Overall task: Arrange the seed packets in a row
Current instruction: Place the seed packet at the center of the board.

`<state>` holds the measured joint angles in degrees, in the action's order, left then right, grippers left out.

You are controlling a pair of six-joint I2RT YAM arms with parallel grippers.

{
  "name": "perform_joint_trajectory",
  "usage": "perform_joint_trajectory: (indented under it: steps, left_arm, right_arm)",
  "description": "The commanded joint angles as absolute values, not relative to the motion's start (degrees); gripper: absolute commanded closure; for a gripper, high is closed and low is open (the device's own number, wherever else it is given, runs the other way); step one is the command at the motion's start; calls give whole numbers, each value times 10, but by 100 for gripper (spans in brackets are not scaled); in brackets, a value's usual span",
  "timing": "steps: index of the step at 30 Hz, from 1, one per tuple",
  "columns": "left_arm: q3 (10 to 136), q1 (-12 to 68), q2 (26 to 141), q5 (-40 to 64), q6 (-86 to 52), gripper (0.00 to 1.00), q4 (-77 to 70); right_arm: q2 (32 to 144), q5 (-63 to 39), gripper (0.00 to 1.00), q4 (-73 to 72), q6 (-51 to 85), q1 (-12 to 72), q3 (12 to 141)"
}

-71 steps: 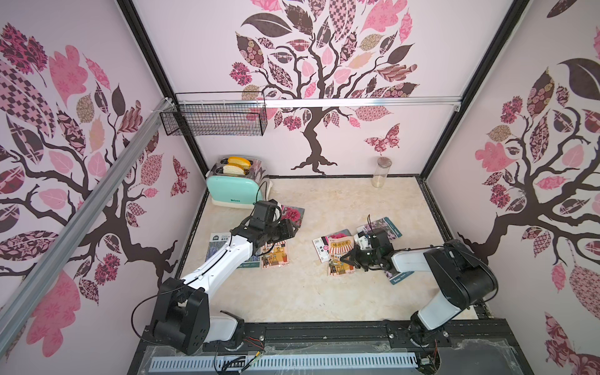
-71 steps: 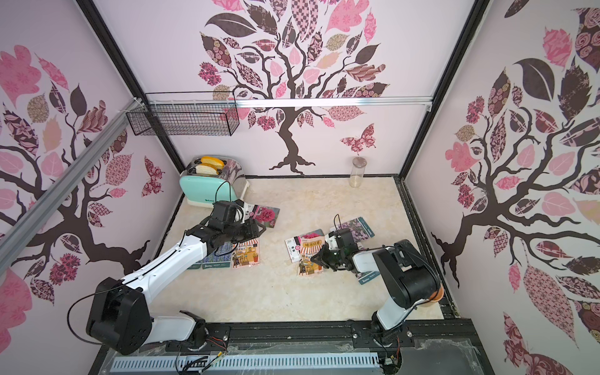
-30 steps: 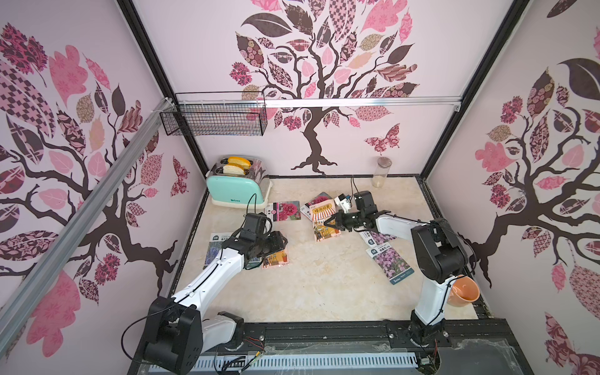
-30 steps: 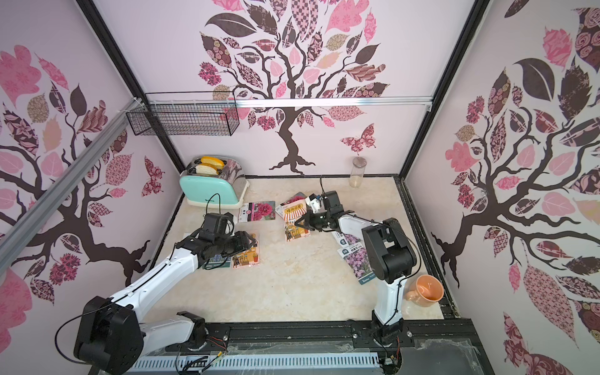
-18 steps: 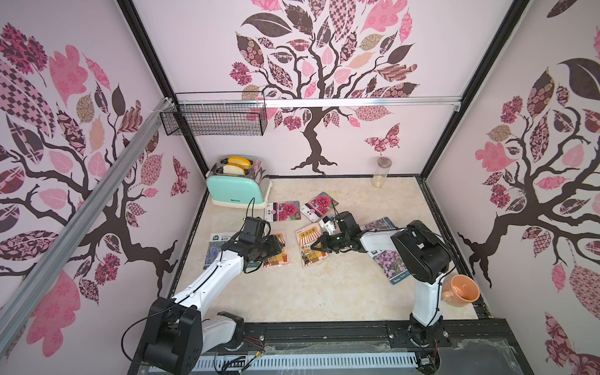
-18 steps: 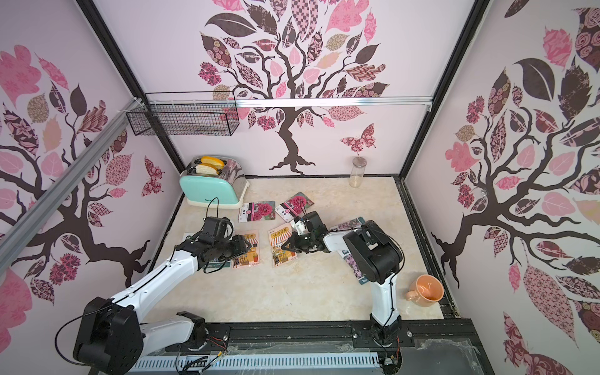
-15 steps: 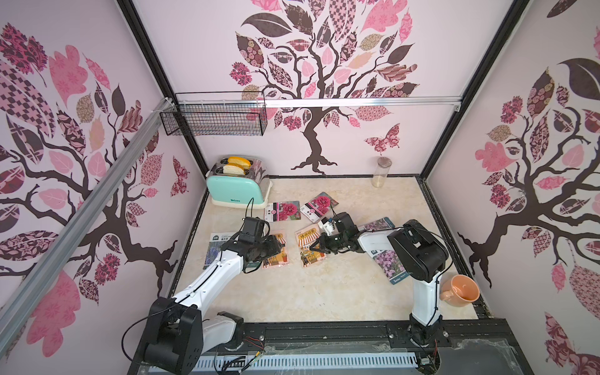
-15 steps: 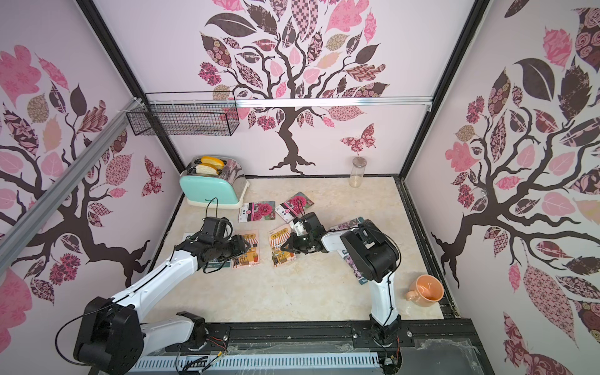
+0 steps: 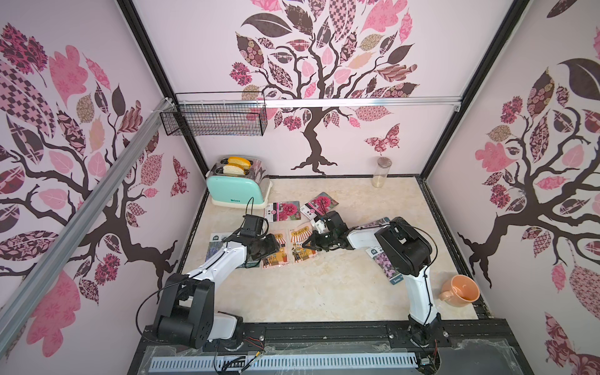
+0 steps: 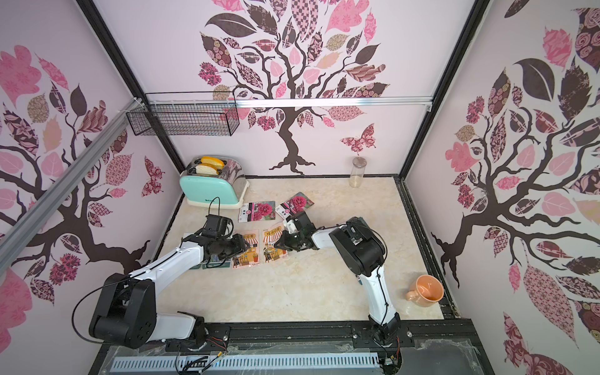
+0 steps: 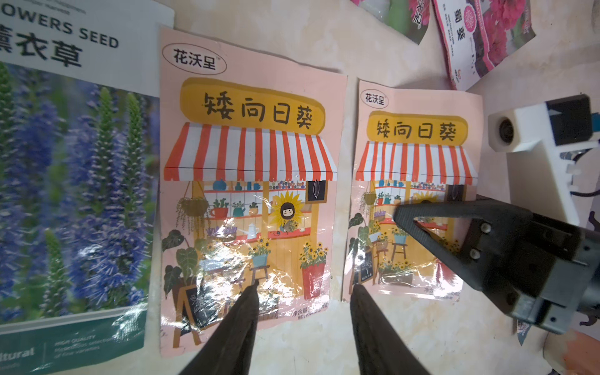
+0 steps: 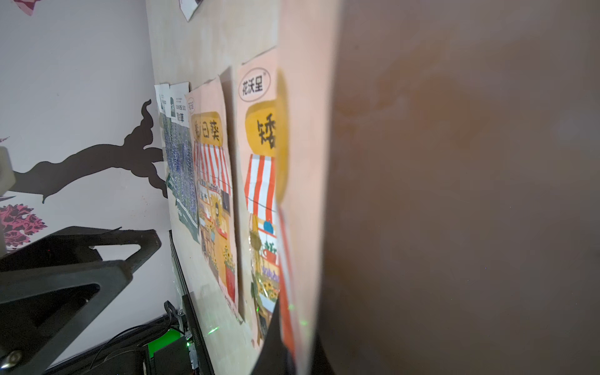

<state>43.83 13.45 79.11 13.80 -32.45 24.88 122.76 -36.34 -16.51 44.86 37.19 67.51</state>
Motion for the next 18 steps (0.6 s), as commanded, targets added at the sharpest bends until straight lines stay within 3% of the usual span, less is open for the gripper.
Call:
perform_joint_trajectory:
  steps: [1, 8, 18]
  left_arm:
    - [450, 133, 795, 142, -311, 52, 230]
    - [451, 133, 814, 143, -311, 52, 218]
    - [456, 133, 818, 149, -308, 52, 222]
  right_arm:
    - [1244, -348, 98, -138, 449, 381, 688]
    - [1237, -338, 97, -139, 453, 389, 680]
    - [1227, -327, 87, -207, 493, 396, 623]
